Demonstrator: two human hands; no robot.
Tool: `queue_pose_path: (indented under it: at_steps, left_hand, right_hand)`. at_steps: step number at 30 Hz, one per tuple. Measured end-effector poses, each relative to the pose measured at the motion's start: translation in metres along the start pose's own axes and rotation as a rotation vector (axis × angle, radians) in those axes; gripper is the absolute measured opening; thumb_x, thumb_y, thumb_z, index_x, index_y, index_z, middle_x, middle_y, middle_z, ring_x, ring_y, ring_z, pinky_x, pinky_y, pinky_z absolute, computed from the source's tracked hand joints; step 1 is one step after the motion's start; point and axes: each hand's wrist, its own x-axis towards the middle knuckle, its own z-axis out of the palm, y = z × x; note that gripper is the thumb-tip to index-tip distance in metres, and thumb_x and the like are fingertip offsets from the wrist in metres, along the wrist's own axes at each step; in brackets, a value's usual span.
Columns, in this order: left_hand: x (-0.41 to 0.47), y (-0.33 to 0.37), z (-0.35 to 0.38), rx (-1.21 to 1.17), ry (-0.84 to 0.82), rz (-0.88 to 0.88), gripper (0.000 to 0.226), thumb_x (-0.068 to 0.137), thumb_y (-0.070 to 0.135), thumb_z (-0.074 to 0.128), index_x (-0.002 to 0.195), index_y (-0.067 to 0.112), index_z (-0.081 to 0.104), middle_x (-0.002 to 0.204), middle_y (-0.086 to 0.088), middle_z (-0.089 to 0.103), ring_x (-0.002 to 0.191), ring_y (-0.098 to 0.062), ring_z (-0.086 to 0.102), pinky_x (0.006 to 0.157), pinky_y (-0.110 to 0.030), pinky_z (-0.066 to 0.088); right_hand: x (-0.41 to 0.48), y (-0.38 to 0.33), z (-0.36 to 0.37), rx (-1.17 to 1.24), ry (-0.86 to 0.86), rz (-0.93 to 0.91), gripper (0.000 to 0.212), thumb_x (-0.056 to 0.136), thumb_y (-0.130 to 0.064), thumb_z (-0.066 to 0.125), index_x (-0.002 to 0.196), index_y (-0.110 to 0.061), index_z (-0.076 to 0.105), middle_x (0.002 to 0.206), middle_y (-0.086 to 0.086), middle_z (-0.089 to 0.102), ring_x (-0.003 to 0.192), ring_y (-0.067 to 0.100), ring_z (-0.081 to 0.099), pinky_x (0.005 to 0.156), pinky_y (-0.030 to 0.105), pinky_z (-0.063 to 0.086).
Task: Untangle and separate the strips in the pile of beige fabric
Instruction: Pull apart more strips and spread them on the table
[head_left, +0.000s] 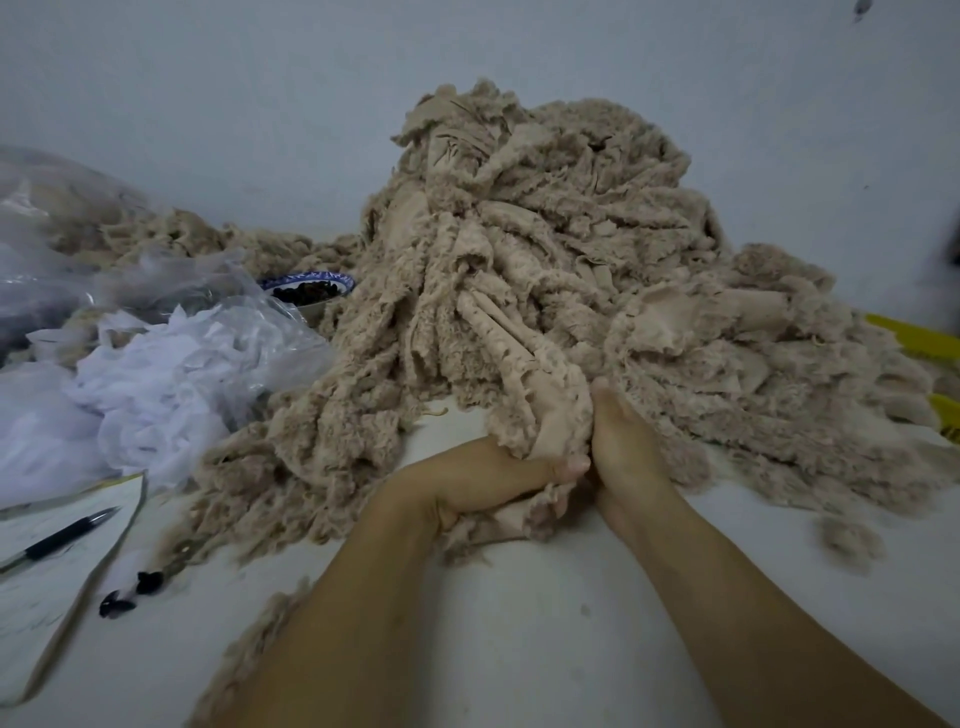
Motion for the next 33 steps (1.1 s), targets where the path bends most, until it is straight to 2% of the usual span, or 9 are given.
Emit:
queue_pose_path:
  at_steps: [4,8,11,13,15,19,24,27,33]
  left_hand:
    - [0.010,0.005,-0.001,-0.330,0.242,-0.068,0.072,0.065,0.072,0.070,0.115,0.020,0.070,0.110,0.004,0.075,0.106,-0.013,0.069,0.095,-0.029,0.052]
    - [0.020,0.006,-0.010,-0.835,0.408,-0.135,0.043,0.095,0.037,0.061,0.124,0.005,0.066,0.114,-0.014,0.072,0.106,-0.028,0.070,0.085,-0.038,0.058]
    - [0.019,0.005,-0.016,-1.054,0.436,-0.084,0.033,0.095,0.026,0.061,0.119,0.004,0.067,0.113,-0.017,0.071,0.107,-0.030,0.068,0.088,-0.043,0.055]
    - [0.021,0.003,-0.014,-0.963,0.480,-0.027,0.012,0.096,0.022,0.061,0.091,0.011,0.065,0.091,-0.009,0.073,0.084,-0.021,0.070,0.071,-0.034,0.059]
    - [0.022,0.004,-0.006,-0.784,0.514,0.009,0.026,0.097,0.018,0.061,0.072,0.017,0.052,0.068,-0.003,0.060,0.064,-0.016,0.059,0.058,-0.027,0.054]
    - [0.017,0.010,0.004,-0.687,0.396,0.044,0.035,0.098,0.021,0.058,0.064,0.019,0.053,0.066,-0.003,0.060,0.062,-0.013,0.059,0.060,-0.026,0.052]
    - [0.011,0.014,0.003,-0.815,0.322,0.079,0.015,0.097,0.022,0.058,0.093,0.009,0.063,0.096,-0.018,0.068,0.088,-0.026,0.066,0.087,-0.040,0.054]
    - [0.014,0.013,0.007,-0.801,0.359,0.020,0.038,0.095,0.025,0.059,0.121,-0.003,0.063,0.117,-0.027,0.065,0.102,-0.031,0.064,0.099,-0.044,0.050]
    - [0.025,0.006,0.008,-0.632,0.379,-0.097,0.026,0.090,0.020,0.055,0.064,0.018,0.050,0.050,0.001,0.050,0.042,-0.012,0.043,0.042,-0.020,0.034]
  right_hand:
    - [-0.003,0.000,-0.001,-0.088,-0.184,-0.044,0.039,0.104,-0.045,0.041,0.098,-0.028,0.075,0.091,-0.004,0.078,0.087,0.012,0.074,0.078,0.031,0.058]
    - [-0.012,0.006,0.003,-0.315,-0.385,-0.073,0.048,0.102,-0.050,0.042,0.066,-0.030,0.066,0.060,-0.009,0.060,0.054,0.006,0.055,0.052,0.022,0.043]
    - [-0.010,0.007,0.002,-0.387,-0.332,-0.101,0.045,0.102,-0.049,0.041,0.067,-0.025,0.056,0.062,-0.002,0.055,0.058,0.012,0.051,0.060,0.028,0.041]
    - [-0.009,0.005,0.002,-0.306,-0.230,-0.129,0.044,0.099,-0.056,0.044,0.083,-0.019,0.061,0.077,0.000,0.067,0.075,0.018,0.062,0.072,0.036,0.050]
    - [-0.009,0.005,0.001,-0.194,-0.282,-0.141,0.054,0.087,-0.070,0.049,0.103,-0.020,0.063,0.096,0.008,0.071,0.094,0.023,0.067,0.084,0.043,0.055]
    - [-0.014,0.006,0.003,-0.283,-0.444,-0.159,0.044,0.083,-0.066,0.059,0.113,-0.034,0.060,0.100,-0.019,0.073,0.093,-0.002,0.069,0.070,0.013,0.053]
    - [-0.005,0.003,0.000,-0.053,-0.245,-0.094,0.017,0.102,-0.027,0.054,0.096,-0.018,0.066,0.091,0.000,0.076,0.090,0.018,0.070,0.077,0.030,0.057]
    - [0.001,0.001,-0.002,0.179,-0.164,0.016,0.020,0.105,-0.019,0.046,0.101,-0.015,0.065,0.084,-0.002,0.077,0.081,0.012,0.073,0.064,0.024,0.057]
    - [0.001,-0.012,0.001,0.419,-0.078,0.302,0.037,0.105,-0.033,0.043,0.103,-0.007,0.069,0.086,0.015,0.076,0.072,0.025,0.074,0.053,0.030,0.057]
